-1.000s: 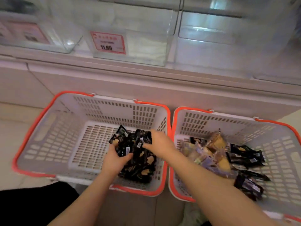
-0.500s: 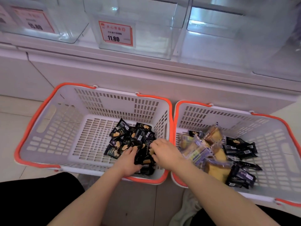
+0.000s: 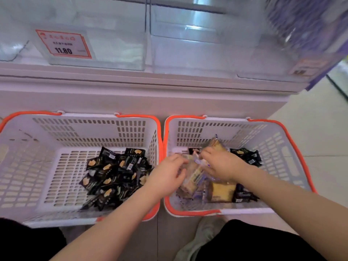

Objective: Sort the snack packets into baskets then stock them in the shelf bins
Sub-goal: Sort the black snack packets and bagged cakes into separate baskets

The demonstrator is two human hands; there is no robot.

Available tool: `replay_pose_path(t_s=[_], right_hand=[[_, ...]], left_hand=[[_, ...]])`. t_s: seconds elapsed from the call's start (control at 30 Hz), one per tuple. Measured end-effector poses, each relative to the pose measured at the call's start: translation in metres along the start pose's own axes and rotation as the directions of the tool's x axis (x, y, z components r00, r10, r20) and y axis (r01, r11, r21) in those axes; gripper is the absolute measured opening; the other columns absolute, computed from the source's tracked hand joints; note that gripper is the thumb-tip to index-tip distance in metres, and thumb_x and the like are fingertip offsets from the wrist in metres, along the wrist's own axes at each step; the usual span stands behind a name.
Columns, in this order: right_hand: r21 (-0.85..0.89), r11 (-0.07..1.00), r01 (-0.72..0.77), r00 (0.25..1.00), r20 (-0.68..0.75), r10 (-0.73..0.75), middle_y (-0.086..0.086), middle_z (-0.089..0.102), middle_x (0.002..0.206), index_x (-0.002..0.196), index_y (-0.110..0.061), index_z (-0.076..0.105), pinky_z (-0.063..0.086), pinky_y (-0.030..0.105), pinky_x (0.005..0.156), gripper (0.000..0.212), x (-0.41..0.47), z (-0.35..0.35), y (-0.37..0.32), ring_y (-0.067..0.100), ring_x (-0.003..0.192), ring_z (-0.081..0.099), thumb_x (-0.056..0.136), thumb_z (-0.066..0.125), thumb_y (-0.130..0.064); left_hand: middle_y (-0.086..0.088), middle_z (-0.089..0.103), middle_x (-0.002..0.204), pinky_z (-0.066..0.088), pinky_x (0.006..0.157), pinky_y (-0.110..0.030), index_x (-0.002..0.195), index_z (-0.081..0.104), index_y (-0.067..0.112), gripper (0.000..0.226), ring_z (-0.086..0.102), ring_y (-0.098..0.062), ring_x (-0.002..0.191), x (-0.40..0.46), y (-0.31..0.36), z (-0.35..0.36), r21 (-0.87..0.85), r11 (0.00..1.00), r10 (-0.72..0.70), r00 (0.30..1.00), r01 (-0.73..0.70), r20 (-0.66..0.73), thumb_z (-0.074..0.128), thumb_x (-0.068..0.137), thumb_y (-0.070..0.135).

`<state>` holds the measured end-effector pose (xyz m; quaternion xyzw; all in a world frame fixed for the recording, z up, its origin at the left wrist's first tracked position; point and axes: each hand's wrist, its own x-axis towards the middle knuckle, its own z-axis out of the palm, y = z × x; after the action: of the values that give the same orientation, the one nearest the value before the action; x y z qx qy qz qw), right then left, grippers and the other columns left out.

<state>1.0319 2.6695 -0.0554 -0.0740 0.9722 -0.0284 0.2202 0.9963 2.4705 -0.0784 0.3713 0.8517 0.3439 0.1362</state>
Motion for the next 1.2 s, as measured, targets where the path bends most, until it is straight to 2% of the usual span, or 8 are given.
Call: replay_pose_path(t_s=[0.1, 0.27, 0.43, 0.63, 0.8, 1.0, 1.1, 1.2], right_hand=[[0.193, 0.952, -0.238, 0.97, 0.089, 0.225, 0.008, 0.055, 0.121, 0.118, -0.01, 0.052, 0.04, 0.032, 0.088, 0.031, -0.032, 0.015, 0.06, 0.027, 0.112, 0.052, 0.093, 0.051, -0.029], [0.387, 0.723, -0.571, 0.817, 0.187, 0.545, 0.014, 0.063, 0.113, 0.109, -0.005, 0.059, 0.041, 0.032, 0.081, 0.026, -0.085, 0.081, 0.129, 0.028, 0.103, 0.057, 0.091, 0.056, -0.023], [0.296, 0.688, -0.663, 0.74, 0.396, 0.543, 0.014, 0.06, 0.12, 0.124, -0.007, 0.049, 0.04, 0.028, 0.076, 0.038, -0.087, 0.15, 0.164, 0.027, 0.107, 0.056, 0.091, 0.053, -0.025], [0.267, 0.7, -0.662, 0.721, 0.483, 0.497, 0.016, 0.051, 0.131, 0.132, -0.006, 0.037, 0.045, 0.039, 0.095, 0.042, -0.054, 0.191, 0.194, 0.031, 0.117, 0.052, 0.092, 0.048, -0.013], [0.249, 0.719, -0.649, 0.741, 0.422, 0.523, 0.016, 0.05, 0.123, 0.119, -0.006, 0.04, 0.045, 0.041, 0.088, 0.032, -0.038, 0.204, 0.204, 0.033, 0.112, 0.053, 0.089, 0.052, -0.009], [0.288, 0.71, -0.642, 0.749, 0.436, 0.5, 0.012, 0.055, 0.121, 0.12, -0.011, 0.05, 0.049, 0.04, 0.088, 0.036, -0.038, 0.198, 0.207, 0.03, 0.109, 0.055, 0.087, 0.061, -0.019], [0.299, 0.727, -0.618, 0.785, 0.193, 0.589, 0.008, 0.053, 0.116, 0.113, -0.012, 0.056, 0.048, 0.037, 0.078, 0.026, -0.04, 0.188, 0.207, 0.028, 0.102, 0.055, 0.089, 0.058, -0.021], [0.267, 0.698, -0.665, 0.719, -0.022, 0.694, 0.009, 0.05, 0.118, 0.112, -0.01, 0.054, 0.043, 0.035, 0.08, 0.026, -0.04, 0.181, 0.214, 0.027, 0.107, 0.048, 0.087, 0.057, -0.016]], left_hand=[[-0.008, 0.057, 0.119, 0.036, 0.095, -0.027, 0.118, 0.057, 0.01, 0.029, 0.052, -0.021, 0.112, 0.019, 0.009, 0.03, 0.016, 1.0, 0.015, 0.981, -0.019, 0.192, 0.049, 0.09, 0.014], [-0.009, 0.059, 0.115, 0.041, 0.089, -0.031, 0.112, 0.058, 0.014, 0.026, 0.053, -0.025, 0.109, 0.058, 0.02, 0.099, 0.121, 0.992, -0.017, 0.885, -0.045, 0.465, 0.048, 0.089, 0.02], [-0.012, 0.058, 0.117, 0.045, 0.085, -0.032, 0.114, 0.057, 0.008, 0.029, 0.055, -0.027, 0.104, 0.104, 0.036, 0.17, 0.157, 0.987, -0.064, 0.778, -0.045, 0.625, 0.047, 0.088, 0.017], [-0.015, 0.053, 0.122, 0.045, 0.093, -0.04, 0.123, 0.05, 0.006, 0.035, 0.052, -0.03, 0.111, 0.141, 0.052, 0.243, 0.213, 0.964, -0.048, 0.688, -0.157, 0.724, 0.05, 0.092, 0.022], [-0.015, 0.051, 0.122, 0.044, 0.081, -0.04, 0.123, 0.046, 0.005, 0.038, 0.049, -0.032, 0.113, 0.14, 0.059, 0.286, 0.342, 0.9, -0.093, 0.649, -0.269, 0.755, 0.051, 0.092, 0.027], [-0.018, 0.047, 0.128, 0.041, 0.089, -0.039, 0.128, 0.043, 0.003, 0.037, 0.044, -0.034, 0.117, 0.136, 0.063, 0.308, 0.452, 0.817, -0.116, 0.665, -0.359, 0.738, 0.044, 0.092, 0.01], [-0.014, 0.052, 0.122, 0.043, 0.081, -0.037, 0.122, 0.049, 0.006, 0.033, 0.049, -0.03, 0.112, 0.14, 0.059, 0.3, 0.386, 0.881, -0.1, 0.691, -0.273, 0.716, 0.049, 0.092, 0.02], [-0.009, 0.057, 0.11, 0.046, 0.072, -0.034, 0.112, 0.054, 0.011, 0.03, 0.054, -0.024, 0.1, 0.149, 0.052, 0.281, 0.293, 0.942, -0.075, 0.744, -0.166, 0.664, 0.052, 0.089, 0.029]])
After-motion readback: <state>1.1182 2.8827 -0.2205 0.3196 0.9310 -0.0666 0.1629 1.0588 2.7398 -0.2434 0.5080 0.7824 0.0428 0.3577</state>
